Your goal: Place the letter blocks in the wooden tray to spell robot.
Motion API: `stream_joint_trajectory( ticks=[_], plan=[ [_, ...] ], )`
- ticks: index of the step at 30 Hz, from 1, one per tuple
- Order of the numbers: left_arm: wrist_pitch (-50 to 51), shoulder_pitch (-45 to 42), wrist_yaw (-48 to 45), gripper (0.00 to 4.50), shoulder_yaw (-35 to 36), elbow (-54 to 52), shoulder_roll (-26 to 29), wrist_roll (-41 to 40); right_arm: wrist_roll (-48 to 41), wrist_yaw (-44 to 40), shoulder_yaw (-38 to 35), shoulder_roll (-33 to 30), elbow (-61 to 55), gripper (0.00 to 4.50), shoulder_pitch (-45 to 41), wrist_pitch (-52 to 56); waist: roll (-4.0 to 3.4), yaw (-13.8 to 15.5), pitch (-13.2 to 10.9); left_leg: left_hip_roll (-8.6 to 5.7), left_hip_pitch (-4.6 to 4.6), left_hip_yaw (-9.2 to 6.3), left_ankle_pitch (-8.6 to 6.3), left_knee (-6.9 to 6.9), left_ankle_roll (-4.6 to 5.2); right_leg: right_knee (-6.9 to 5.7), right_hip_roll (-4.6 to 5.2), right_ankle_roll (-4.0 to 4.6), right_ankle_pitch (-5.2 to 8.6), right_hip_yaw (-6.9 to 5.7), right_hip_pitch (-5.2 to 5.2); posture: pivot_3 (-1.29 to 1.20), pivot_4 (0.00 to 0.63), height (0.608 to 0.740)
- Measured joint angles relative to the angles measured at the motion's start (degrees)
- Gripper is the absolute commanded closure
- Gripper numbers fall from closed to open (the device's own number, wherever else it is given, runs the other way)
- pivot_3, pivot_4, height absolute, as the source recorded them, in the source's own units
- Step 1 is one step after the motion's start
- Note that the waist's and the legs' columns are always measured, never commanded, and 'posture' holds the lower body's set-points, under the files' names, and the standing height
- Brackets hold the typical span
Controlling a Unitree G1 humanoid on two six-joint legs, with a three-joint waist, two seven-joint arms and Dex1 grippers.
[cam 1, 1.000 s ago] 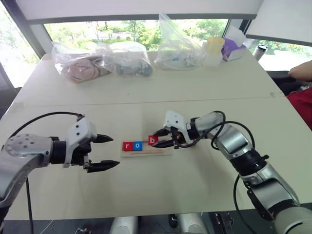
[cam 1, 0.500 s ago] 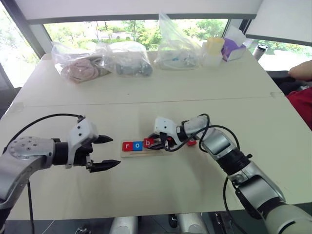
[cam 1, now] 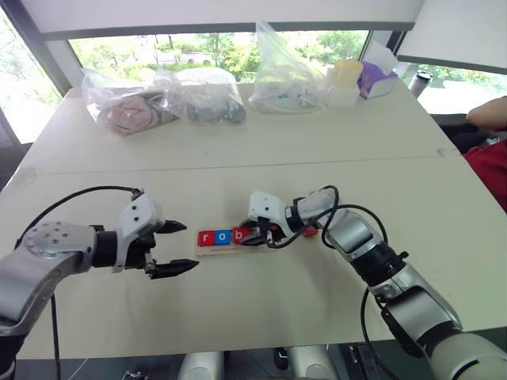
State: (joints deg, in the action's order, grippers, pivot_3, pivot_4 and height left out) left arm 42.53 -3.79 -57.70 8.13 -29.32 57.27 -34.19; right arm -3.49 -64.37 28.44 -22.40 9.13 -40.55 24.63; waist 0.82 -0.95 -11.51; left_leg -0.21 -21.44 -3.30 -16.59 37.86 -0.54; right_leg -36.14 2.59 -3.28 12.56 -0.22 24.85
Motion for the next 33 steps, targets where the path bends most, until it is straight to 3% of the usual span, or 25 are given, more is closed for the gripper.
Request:
stream_joint_trajectory(
  ticks=[5,6,7,10,11,16,24,33],
  plan=[
    [-0.72,-0.39,0.31,0.00,-0.40,0.27,0.00,0.19,0.07,0.35,0.00,0.54,0.00,3.35,0.04,0.00,0.00,0.00,0.00,0.00,0.00,0.00,0.00,0.00,0.00,0.00,0.00,0.00,0.00,0.00,0.00,0.00,0.150,0.740],
    [-0.76,-0.40,0.33,0.00,-0.44,0.40,0.00,0.26,0.11,0.48,0.00,0.68,0.00,2.27,0.04,0.00,0.00,0.00,0.00,0.00,0.00,0.00,0.00,0.00,0.00,0.00,0.00,0.00,0.00,0.00,0.00,0.00,0.150,0.740],
    [-0.79,-0.40,0.35,0.00,-0.49,0.53,0.00,0.35,0.11,0.59,0.00,0.82,0.00,1.91,0.04,0.02,0.00,-0.01,0.00,0.00,0.00,0.00,0.00,0.00,0.00,0.00,0.00,0.00,0.00,0.00,0.00,0.00,0.150,0.740],
    [-0.91,-0.40,0.35,0.00,-0.66,0.89,0.00,0.57,0.10,1.17,0.00,1.27,0.00,0.18,0.04,0.28,0.00,-0.01,0.00,0.00,0.00,0.00,0.00,0.00,0.00,0.00,-0.01,0.00,0.00,0.00,0.00,0.00,0.150,0.740],
    [-0.95,-0.40,0.35,0.00,-0.68,1.07,0.00,0.71,0.11,1.48,-0.02,1.42,0.00,0.04,0.04,0.29,0.00,0.00,0.00,0.00,0.00,0.00,0.00,0.00,0.00,0.00,-0.01,0.00,0.00,0.00,0.00,0.00,0.150,0.740],
    [-1.58,-0.46,0.33,0.00,-0.73,1.43,0.00,1.15,-0.11,3.22,-0.99,1.63,-1.48,0.04,0.05,1.43,0.00,0.01,0.00,0.00,0.00,0.00,0.00,0.00,0.00,0.00,0.00,0.00,0.00,0.00,0.00,0.00,0.150,0.740],
    [-1.59,-1.50,0.29,0.00,-1.84,2.19,0.00,1.19,-3.61,8.41,-8.59,2.22,-5.54,0.04,1.04,5.90,0.00,0.06,0.01,-0.01,0.00,0.00,0.00,0.00,0.00,0.00,0.01,-0.02,-0.01,0.00,-0.01,0.00,0.150,0.740],
    [-1.54,-3.18,0.32,0.00,-2.97,2.30,-0.50,1.12,1.66,13.22,-7.13,2.23,3.01,0.04,1.12,-1.49,0.00,-0.17,0.00,-0.01,-0.01,0.03,0.00,0.00,0.00,-0.01,-0.01,-0.11,-0.07,0.01,0.01,0.00,0.150,0.740]
  ],
)
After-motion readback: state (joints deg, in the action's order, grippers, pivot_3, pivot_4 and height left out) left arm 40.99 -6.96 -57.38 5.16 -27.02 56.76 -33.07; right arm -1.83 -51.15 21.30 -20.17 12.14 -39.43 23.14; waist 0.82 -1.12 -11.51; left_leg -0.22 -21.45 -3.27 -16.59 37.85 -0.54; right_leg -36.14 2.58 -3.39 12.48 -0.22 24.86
